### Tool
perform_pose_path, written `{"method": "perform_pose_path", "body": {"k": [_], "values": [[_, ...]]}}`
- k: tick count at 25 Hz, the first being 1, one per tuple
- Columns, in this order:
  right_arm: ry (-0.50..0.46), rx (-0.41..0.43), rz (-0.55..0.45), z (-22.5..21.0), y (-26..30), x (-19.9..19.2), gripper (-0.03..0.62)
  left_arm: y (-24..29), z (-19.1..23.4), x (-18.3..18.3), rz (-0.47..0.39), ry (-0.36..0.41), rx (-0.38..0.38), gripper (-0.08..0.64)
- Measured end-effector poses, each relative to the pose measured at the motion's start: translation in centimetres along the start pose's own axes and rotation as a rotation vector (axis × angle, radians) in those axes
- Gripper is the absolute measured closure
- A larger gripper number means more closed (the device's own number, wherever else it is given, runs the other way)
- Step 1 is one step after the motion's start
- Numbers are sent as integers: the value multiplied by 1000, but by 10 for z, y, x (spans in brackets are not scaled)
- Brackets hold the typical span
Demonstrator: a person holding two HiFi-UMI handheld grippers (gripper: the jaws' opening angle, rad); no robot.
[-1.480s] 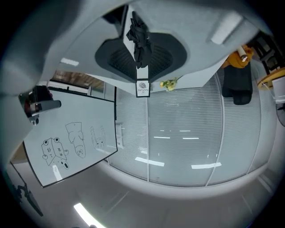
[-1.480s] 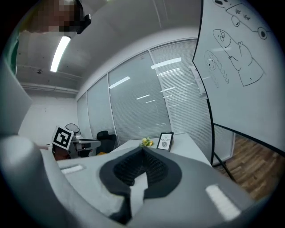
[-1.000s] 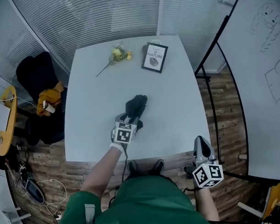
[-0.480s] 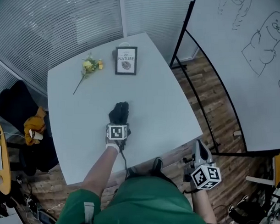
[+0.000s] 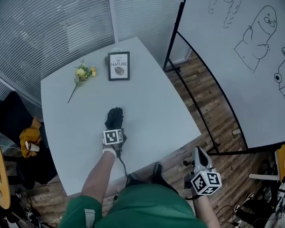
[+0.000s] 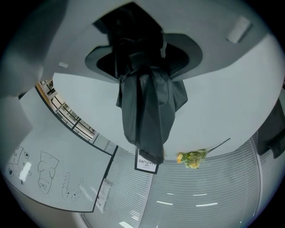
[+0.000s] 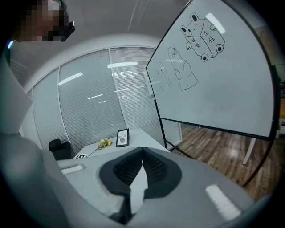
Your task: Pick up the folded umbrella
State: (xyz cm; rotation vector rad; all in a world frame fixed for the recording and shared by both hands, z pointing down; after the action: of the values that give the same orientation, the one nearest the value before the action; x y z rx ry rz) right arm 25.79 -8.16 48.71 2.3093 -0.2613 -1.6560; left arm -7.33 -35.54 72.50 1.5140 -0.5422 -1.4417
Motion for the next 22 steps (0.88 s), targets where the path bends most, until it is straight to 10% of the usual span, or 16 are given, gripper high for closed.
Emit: {"method": "perform_pose_path", "body": {"k": [10,22], "values": [[-64,92,-3,16,7,12,589,-38,12,-24,-163,-316,-242,296],[-112,215,1,38,34,20,589,-124,14,-18,-381,-331,-338,296]]}}
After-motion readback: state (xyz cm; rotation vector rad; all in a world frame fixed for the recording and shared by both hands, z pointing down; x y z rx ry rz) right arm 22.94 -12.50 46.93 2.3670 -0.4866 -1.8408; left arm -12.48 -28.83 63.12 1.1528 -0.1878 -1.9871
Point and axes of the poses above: the fingertips, and each gripper's own axes: y forward along the fingers, z to its left, x out of its top, the point moved 7 cm from there along -y, backward along the fingers, and after that the axes turned 5 degrees about x, right-handed, at the moved point
